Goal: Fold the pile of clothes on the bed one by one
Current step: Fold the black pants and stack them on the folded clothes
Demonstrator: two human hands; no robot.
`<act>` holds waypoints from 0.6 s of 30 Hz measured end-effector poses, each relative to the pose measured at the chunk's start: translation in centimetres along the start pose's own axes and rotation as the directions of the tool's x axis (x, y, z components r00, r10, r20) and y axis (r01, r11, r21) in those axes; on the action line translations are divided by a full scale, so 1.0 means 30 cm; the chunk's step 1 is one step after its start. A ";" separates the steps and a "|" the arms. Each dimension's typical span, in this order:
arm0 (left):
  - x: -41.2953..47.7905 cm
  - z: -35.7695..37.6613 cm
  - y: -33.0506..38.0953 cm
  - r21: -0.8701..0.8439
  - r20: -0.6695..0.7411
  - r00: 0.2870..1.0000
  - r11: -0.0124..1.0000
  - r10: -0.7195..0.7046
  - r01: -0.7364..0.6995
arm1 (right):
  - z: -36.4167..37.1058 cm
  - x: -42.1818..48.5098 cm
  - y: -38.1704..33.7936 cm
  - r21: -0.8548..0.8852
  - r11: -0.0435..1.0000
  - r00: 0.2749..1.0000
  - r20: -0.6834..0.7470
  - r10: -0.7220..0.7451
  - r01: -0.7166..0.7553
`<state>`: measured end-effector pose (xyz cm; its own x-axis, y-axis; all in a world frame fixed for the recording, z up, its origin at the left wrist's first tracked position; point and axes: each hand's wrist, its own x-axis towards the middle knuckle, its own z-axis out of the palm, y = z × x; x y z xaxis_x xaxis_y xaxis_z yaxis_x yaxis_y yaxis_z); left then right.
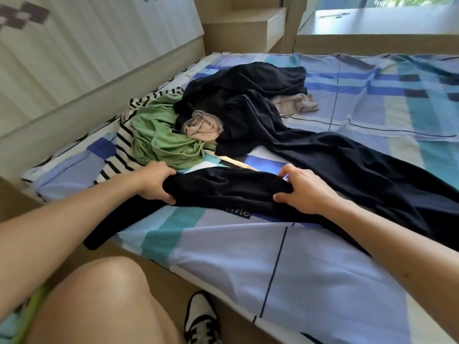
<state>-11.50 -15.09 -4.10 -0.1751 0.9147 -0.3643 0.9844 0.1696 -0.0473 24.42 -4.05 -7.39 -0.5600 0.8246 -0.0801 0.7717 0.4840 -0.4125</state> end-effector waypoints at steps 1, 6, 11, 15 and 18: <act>0.011 0.001 0.000 -0.012 -0.053 0.999 1.000 0.004 -0.005 | 0.001 0.017 -0.003 0.013 1.000 1.000 -0.014 0.019 -0.018; 0.059 -0.158 0.049 -0.025 -0.500 0.866 0.999 0.027 -0.045 | -0.107 0.025 0.014 0.217 0.974 0.951 -0.286 0.121 -0.058; 0.027 -0.375 0.039 0.222 -0.837 0.513 0.975 0.193 -0.005 | -0.270 -0.027 0.008 0.255 0.965 0.830 -0.549 0.093 0.061; -0.017 -0.268 -0.027 0.389 -0.758 0.519 0.912 0.396 -0.127 | -0.254 -0.090 0.011 0.189 0.970 0.850 -0.526 -0.031 0.153; -0.034 -0.088 -0.119 0.316 -0.424 0.800 0.897 0.424 -0.308 | -0.183 -0.129 0.032 0.097 0.947 0.906 -0.335 -0.260 0.307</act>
<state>-14.88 -15.67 -1.12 0.2695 0.9594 0.0832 0.9431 -0.2454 -0.2242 28.97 -5.17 -2.50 -0.6069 0.7192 0.3383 0.5292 0.6832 -0.5031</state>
